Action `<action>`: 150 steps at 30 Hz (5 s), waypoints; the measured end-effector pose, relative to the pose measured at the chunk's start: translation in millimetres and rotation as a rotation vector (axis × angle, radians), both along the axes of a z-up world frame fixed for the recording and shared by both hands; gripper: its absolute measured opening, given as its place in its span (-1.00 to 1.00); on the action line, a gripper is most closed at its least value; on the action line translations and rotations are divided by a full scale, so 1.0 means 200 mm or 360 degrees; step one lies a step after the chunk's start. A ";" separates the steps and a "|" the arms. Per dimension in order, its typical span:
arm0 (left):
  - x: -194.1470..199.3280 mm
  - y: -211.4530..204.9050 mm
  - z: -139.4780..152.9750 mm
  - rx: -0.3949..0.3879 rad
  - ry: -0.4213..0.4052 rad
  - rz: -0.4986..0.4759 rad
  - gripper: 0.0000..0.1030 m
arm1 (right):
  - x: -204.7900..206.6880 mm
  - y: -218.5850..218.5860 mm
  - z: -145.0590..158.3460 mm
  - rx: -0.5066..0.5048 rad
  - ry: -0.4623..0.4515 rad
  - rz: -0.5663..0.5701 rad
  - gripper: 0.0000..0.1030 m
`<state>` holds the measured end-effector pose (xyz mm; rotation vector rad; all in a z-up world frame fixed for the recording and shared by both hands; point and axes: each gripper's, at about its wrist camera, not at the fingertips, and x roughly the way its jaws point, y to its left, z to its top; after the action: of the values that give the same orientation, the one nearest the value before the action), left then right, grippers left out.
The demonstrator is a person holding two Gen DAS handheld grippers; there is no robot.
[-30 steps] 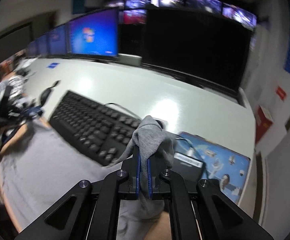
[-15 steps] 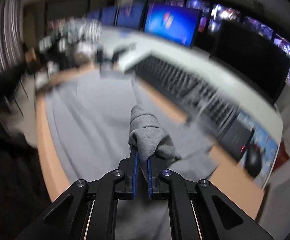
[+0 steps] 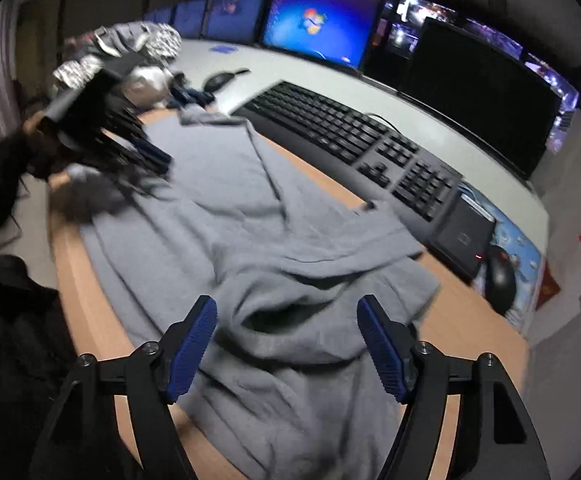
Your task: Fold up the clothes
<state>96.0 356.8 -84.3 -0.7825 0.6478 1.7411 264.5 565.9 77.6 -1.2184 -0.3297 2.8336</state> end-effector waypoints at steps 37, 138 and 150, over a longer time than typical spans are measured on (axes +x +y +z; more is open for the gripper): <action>-0.11 -0.09 -0.15 0.0108 -0.0076 0.0297 0.77 | -0.29 0.34 -0.29 0.0273 -0.0300 -0.0447 0.37; -0.53 -0.47 -0.09 -0.0280 0.0291 0.0274 -0.82 | 0.43 0.69 0.76 -0.1150 0.0943 -0.0385 -0.82; -0.45 -0.51 -0.09 -0.0321 0.0329 0.0230 -0.72 | 0.71 0.50 0.64 -0.0955 0.0791 -0.0400 -0.82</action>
<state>6.5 254.4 -103.2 -0.8093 0.9376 1.9258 406.2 666.5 206.0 -0.4847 0.6794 2.9437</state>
